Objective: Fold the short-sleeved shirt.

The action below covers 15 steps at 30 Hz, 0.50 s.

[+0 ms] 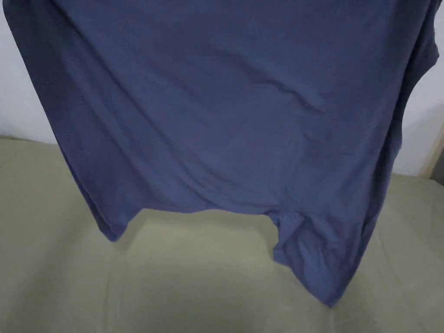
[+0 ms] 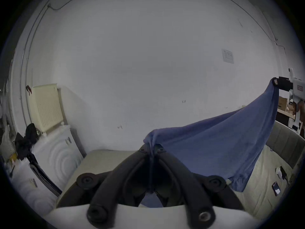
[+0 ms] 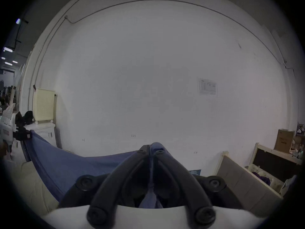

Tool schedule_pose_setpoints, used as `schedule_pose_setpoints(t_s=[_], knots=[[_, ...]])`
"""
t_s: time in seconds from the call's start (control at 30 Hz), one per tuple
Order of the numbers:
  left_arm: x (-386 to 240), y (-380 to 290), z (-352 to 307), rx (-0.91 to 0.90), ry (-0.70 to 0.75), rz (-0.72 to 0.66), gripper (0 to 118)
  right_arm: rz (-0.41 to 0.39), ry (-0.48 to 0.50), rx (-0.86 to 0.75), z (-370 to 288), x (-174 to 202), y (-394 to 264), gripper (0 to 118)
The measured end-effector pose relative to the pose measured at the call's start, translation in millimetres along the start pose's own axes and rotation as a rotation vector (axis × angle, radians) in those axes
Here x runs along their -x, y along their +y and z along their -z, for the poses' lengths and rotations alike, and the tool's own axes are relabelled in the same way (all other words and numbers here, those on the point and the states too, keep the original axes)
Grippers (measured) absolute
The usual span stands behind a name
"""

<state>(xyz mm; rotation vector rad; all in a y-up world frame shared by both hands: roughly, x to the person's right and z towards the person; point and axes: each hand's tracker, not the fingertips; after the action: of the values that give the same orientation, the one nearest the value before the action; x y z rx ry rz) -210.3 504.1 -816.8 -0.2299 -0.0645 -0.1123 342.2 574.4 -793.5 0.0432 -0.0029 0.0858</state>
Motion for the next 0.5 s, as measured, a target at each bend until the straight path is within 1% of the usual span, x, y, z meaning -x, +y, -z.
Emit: schedule_pose_setpoints(t_s=[0.07,0.17,0.27,0.4,0.5], knots=[[1,6,8,-0.002,0.009,0.025,2,-0.025,-0.016,-0.017,6,3,6,5],[-3,10,10,0.005,0.033,0.057,2,-0.035,-0.020,-0.024,7,10,14,5],[-3,4,13,0.005,0.036,0.057,2,-0.028,-0.003,-0.040,1,13,10,5],[-3,-22,14,0.021,0.018,0.031,2,-0.030,0.017,-0.012,-7,10,-12,5],[-3,-51,12,0.053,-0.011,0.018,2,-0.029,0.031,0.054,-15,6,-41,5]])
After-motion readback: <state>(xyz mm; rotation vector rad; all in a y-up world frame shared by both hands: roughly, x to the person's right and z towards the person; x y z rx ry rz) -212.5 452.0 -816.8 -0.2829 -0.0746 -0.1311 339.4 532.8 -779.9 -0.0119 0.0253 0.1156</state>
